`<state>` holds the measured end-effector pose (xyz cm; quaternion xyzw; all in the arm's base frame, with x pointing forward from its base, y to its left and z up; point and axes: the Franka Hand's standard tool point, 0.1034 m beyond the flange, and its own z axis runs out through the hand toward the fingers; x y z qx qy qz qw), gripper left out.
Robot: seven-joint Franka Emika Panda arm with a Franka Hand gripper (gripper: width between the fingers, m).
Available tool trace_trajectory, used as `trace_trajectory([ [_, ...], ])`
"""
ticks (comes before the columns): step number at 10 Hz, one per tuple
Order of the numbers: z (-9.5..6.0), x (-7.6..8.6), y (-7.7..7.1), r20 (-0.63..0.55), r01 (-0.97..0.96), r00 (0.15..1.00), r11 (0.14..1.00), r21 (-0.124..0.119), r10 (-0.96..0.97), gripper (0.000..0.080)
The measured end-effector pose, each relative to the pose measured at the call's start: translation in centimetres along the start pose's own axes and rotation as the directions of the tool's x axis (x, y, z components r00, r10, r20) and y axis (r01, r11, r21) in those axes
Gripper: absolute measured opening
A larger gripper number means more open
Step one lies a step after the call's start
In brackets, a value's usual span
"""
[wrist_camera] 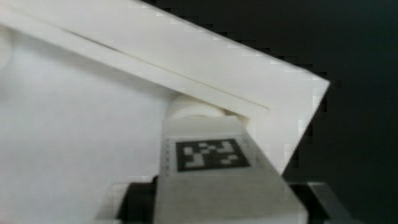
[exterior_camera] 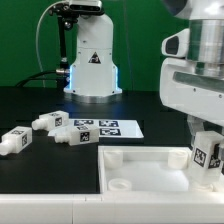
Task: Assemble square table
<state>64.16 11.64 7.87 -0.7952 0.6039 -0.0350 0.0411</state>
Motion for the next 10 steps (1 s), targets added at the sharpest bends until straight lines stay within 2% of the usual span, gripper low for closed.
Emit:
trace_trajectory([
  [1, 0.0, -0.1, 0.0, 0.005, -0.067, 0.998, 0.998, 0.006, 0.067, 0.0288],
  [2, 0.0, -0.1, 0.0, 0.006, -0.085, 0.996, 0.996, 0.005, 0.085, 0.0398],
  [3, 0.1, -0.2, 0.1, 0.006, -0.076, 0.997, 0.997, 0.004, 0.076, 0.0398],
  [4, -0.1, 0.0, 0.0, 0.002, 0.021, 1.0, 1.0, 0.008, -0.021, 0.0533],
  [5, -0.8, 0.3, -0.3, -0.001, 0.219, 0.976, 0.976, 0.021, -0.219, 0.0625],
  [7, -1.3, -0.1, -0.2, -0.006, 0.412, 0.911, 0.911, 0.023, -0.412, 0.0643],
  [10, -1.1, 0.1, -0.1, -0.009, 0.58, 0.815, 0.815, 0.018, -0.58, 0.0649],
])
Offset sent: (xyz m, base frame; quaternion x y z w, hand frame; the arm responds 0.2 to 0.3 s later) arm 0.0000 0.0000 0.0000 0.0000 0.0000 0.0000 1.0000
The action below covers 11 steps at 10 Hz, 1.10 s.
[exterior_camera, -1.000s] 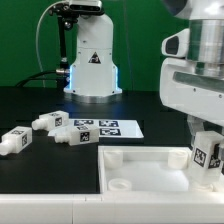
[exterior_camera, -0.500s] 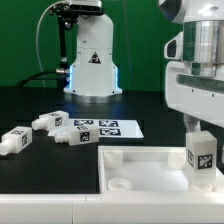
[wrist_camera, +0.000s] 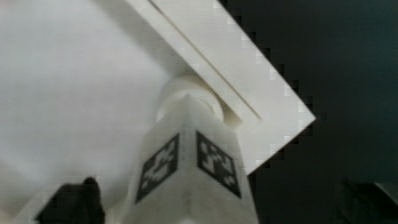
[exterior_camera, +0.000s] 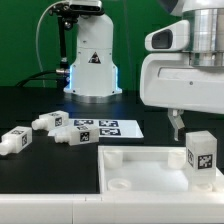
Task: Assemble square table
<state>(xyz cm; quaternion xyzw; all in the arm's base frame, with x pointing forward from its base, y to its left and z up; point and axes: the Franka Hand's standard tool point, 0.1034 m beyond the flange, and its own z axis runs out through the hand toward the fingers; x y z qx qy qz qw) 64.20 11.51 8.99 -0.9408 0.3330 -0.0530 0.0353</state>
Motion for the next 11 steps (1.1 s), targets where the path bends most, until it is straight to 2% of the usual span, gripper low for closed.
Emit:
trace_trajectory([
  [1, 0.0, 0.0, 0.0, 0.0, 0.036, 0.999, 0.999, -0.001, -0.036, 0.0649],
  [2, 0.1, 0.6, 0.4, -0.004, 0.219, 0.976, 0.976, -0.007, -0.219, 0.0649],
  [3, 0.4, 0.8, 0.5, -0.014, 0.295, 0.955, 0.955, -0.011, -0.295, 0.0649],
  [4, 0.7, 0.2, 0.1, -0.021, 0.3, 0.954, 0.954, -0.01, -0.3, 0.0649],
  [5, 0.9, -0.7, -0.4, -0.018, 0.219, 0.976, 0.976, -0.009, -0.219, 0.0649],
  [6, 0.8, -0.6, -0.3, -0.02, 0.25, 0.968, 0.968, -0.01, -0.25, 0.0649],
  [7, 0.8, -0.5, -0.2, -0.02, 0.245, 0.969, 0.97, -0.011, -0.245, 0.0509],
  [8, 0.9, -0.6, -0.3, -0.019, 0.171, 0.985, 0.985, -0.006, -0.171, 0.0509],
  [9, 0.9, -0.7, -0.2, -0.014, 0.092, 0.996, 0.996, -0.008, -0.092, 0.037],
  [10, 1.0, -0.8, 0.3, -0.004, 0.033, 0.999, 0.999, -0.02, -0.033, 0.0292],
  [11, 1.1, -0.8, 0.3, -0.004, -0.019, 1.0, 1.0, -0.019, 0.019, 0.0292],
])
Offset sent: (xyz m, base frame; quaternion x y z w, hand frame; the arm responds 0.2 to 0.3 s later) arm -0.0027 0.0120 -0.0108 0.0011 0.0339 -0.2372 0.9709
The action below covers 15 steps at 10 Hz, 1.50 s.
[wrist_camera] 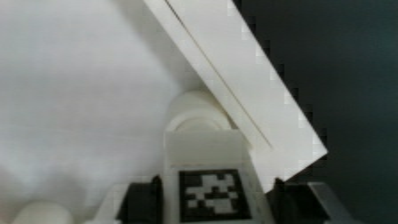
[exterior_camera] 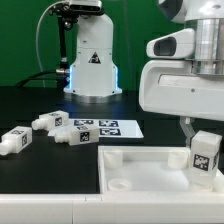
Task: Assemble square table
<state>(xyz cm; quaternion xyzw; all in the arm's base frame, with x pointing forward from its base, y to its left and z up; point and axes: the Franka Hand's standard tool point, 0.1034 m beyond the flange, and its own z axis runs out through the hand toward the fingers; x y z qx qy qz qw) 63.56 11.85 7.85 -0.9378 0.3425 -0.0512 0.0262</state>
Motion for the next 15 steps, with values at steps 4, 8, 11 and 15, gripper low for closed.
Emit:
trace_trajectory([
  [4, 0.3, -1.4, -0.8, 0.023, -0.468, 0.883, 0.884, -0.019, 0.468, 0.029],
  [8, 0.5, -0.9, -1.6, 0.063, -0.788, 0.615, 0.616, 0.017, 0.786, 0.0288],
  [11, 0.4, -1.0, -1.3, 0.055, -0.63, 0.776, 0.777, 0.012, 0.628, 0.0504],
  [15, 0.0, -0.8, -0.7, 0.044, -0.214, 0.976, 0.977, 0.024, 0.213, 0.0648],
])
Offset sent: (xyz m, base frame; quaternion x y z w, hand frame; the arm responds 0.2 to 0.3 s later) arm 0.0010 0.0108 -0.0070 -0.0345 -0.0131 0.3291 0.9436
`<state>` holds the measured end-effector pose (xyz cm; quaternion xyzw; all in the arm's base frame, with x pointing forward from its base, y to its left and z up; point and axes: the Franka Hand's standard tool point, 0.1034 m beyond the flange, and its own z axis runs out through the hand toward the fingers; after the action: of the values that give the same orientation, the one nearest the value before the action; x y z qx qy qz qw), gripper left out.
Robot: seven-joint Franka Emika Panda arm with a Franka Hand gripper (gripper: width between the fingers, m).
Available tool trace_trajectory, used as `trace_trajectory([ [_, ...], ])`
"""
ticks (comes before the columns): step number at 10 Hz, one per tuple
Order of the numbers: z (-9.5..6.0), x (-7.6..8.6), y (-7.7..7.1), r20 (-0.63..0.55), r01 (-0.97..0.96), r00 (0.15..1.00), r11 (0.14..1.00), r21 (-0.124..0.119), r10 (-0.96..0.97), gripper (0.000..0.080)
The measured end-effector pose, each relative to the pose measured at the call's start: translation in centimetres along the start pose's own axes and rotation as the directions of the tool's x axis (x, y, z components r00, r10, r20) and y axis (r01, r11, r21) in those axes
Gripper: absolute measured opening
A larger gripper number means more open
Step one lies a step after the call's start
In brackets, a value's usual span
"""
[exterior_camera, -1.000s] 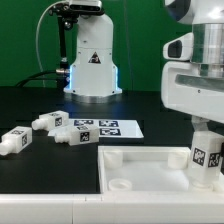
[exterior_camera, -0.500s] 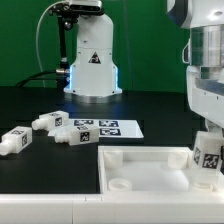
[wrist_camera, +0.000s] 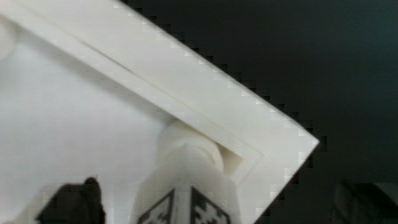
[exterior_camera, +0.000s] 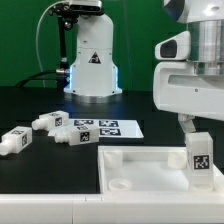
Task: Assemble square table
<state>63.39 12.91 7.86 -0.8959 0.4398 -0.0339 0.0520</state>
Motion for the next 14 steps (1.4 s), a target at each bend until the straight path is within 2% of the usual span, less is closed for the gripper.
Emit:
trace_trajectory([
  [3, 0.0, 0.1, 0.1, -0.001, 0.175, 0.985, 0.985, -0.002, -0.175, 0.0649],
  [4, -0.1, 0.7, 0.3, -0.006, 0.342, 0.94, 0.94, -0.006, -0.342, 0.0649],
  [5, -0.4, 1.3, 0.3, -0.015, 0.469, 0.883, 0.883, -0.023, -0.47, 0.0649],
  [6, -0.5, 1.6, 0.1, -0.022, 0.544, 0.839, 0.839, -0.032, -0.544, 0.0649],
  [7, -0.6, 1.6, 0.0, -0.024, 0.576, 0.816, 0.817, -0.039, -0.577, 0.0649],
  [9, -0.6, 1.4, -0.1, -0.025, 0.543, 0.839, 0.839, -0.038, -0.544, 0.0649],
  [11, -0.5, 1.4, -0.1, -0.026, 0.488, 0.872, 0.872, -0.033, -0.489, 0.0387],
  [12, -0.5, 1.4, -0.1, -0.029, 0.411, 0.911, 0.911, -0.031, -0.412, 0.0387],
  [13, -0.5, 1.5, 0.0, -0.031, 0.356, 0.933, 0.934, -0.031, -0.357, 0.0295],
  [14, -0.5, 1.5, 0.1, -0.033, 0.306, 0.951, 0.951, -0.03, -0.307, 0.0295],
])
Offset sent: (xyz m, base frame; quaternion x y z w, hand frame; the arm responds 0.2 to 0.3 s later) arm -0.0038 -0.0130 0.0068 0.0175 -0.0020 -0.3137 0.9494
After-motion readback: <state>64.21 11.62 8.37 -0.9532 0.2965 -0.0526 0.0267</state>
